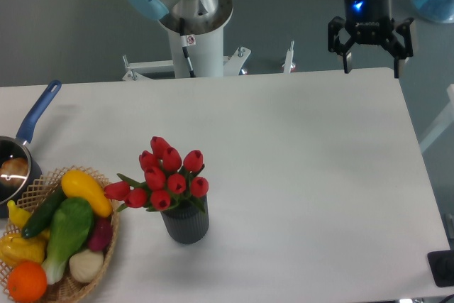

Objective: Pick up the flowers from the vase
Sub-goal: 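Move the open gripper down and toward the red tulip bouquet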

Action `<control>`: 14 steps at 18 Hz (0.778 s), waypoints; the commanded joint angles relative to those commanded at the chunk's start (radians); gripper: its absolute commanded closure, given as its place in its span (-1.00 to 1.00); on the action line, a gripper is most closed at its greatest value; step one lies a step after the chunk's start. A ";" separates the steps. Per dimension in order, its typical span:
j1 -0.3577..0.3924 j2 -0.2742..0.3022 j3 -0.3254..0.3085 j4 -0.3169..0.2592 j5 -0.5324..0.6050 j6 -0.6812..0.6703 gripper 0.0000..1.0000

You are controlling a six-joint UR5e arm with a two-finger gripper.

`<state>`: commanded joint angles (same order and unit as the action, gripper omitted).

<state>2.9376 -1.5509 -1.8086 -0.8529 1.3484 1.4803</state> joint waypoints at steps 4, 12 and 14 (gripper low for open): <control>-0.005 -0.002 0.002 0.006 -0.003 -0.032 -1.00; -0.015 0.002 -0.028 0.006 -0.110 -0.188 -1.00; -0.017 0.003 -0.035 0.006 -0.175 -0.257 -1.00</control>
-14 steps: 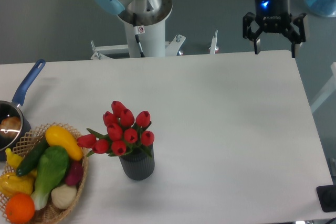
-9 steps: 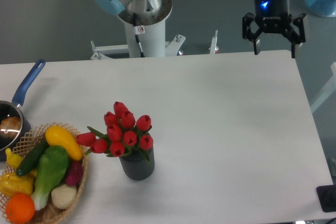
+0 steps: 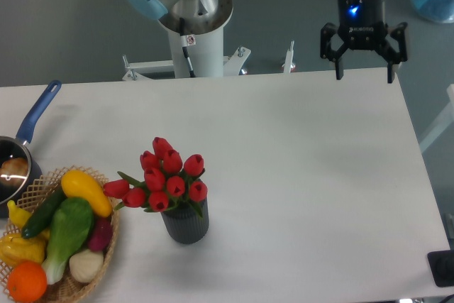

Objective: Pick up the flowers from the vase
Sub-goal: 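Move the open gripper down and toward the red tulip bouquet, then lower the open gripper around the tulip stems above the vase rim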

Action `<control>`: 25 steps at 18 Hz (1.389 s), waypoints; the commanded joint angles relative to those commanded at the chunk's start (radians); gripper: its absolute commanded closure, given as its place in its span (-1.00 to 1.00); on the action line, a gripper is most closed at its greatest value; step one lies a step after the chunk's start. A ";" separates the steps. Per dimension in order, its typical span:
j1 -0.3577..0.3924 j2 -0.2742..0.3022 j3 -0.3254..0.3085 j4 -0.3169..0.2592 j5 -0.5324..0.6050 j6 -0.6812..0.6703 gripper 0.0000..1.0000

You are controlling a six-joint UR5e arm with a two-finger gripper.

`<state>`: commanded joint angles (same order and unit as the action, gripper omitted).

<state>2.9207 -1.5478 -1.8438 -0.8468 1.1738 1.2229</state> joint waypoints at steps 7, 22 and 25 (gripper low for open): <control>-0.032 -0.009 0.000 0.000 -0.154 -0.083 -1.00; -0.123 -0.078 0.012 0.024 -0.198 -0.145 -1.00; -0.126 -0.095 0.006 0.029 -0.310 -0.137 -1.00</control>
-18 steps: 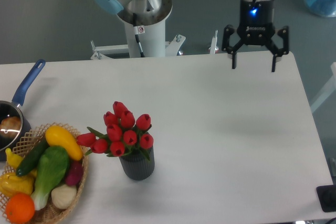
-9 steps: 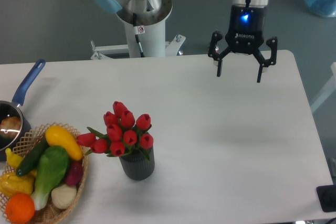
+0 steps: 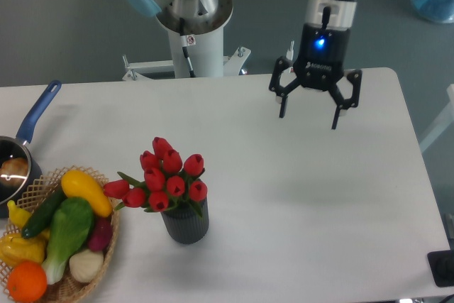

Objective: Pick up the flowers from the vase
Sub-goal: 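Lower the open gripper around the tulip stems above the vase rim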

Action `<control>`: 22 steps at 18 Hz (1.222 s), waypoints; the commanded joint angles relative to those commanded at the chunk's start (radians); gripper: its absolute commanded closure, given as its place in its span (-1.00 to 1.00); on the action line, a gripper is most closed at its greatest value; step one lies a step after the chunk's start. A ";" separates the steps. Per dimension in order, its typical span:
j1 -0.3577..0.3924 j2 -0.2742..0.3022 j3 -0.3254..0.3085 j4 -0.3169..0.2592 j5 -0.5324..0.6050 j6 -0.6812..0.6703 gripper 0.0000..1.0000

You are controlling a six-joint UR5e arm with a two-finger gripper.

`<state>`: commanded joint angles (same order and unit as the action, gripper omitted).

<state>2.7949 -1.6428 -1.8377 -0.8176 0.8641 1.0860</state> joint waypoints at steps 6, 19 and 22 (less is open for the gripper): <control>-0.009 -0.025 -0.038 0.002 -0.152 0.011 -1.00; -0.179 -0.149 -0.023 0.002 -0.163 0.176 -1.00; -0.209 -0.169 -0.025 0.002 -0.162 0.175 -1.00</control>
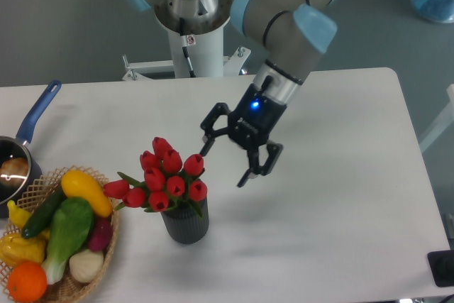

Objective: Pick up the flowers from the vase
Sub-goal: 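Lower the open gripper around the tulip stems above the vase rim, then close the gripper on the tulip stems and adjust the grip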

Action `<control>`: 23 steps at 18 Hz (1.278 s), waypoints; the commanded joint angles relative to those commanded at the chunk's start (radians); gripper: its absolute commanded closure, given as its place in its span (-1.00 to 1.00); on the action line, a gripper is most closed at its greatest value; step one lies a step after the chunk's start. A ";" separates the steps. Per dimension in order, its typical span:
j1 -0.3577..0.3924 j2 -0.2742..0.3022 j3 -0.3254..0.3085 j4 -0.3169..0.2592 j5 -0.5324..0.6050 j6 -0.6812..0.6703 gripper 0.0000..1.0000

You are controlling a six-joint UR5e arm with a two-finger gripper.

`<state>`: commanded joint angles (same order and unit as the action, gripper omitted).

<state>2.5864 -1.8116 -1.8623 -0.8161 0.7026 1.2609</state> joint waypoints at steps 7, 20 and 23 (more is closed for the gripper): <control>-0.006 0.000 -0.003 0.000 -0.018 0.000 -1.00; -0.014 -0.025 0.005 0.002 -0.035 -0.003 -1.00; -0.015 -0.038 0.029 0.002 -0.035 -0.009 -1.00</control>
<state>2.5710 -1.8499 -1.8332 -0.8145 0.6673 1.2517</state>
